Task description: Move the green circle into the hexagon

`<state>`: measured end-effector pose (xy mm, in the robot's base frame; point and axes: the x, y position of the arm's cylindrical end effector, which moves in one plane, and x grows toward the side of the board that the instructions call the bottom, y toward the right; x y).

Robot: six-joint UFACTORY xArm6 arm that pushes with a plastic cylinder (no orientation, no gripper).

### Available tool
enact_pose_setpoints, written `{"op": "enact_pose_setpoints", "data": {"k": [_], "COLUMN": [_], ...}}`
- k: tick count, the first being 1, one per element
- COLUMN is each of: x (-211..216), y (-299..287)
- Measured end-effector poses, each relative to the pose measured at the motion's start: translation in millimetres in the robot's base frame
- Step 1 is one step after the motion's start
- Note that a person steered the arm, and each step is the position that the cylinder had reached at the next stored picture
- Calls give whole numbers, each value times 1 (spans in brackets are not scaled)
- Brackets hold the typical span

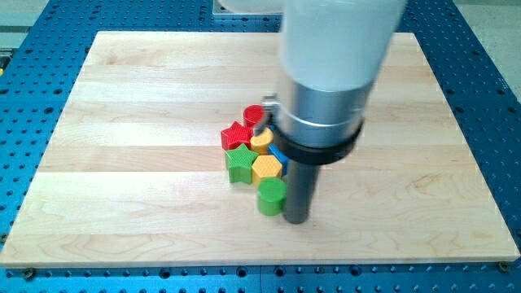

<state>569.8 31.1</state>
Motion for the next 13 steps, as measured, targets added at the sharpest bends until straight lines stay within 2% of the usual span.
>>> {"op": "enact_pose_setpoints", "data": {"k": [3,4,7,8,10,12,13], "x": [-3,-24,-59,-48,-17,-13,-3], "y": [-128,-146,-66,-49,-77,-20,-19]}}
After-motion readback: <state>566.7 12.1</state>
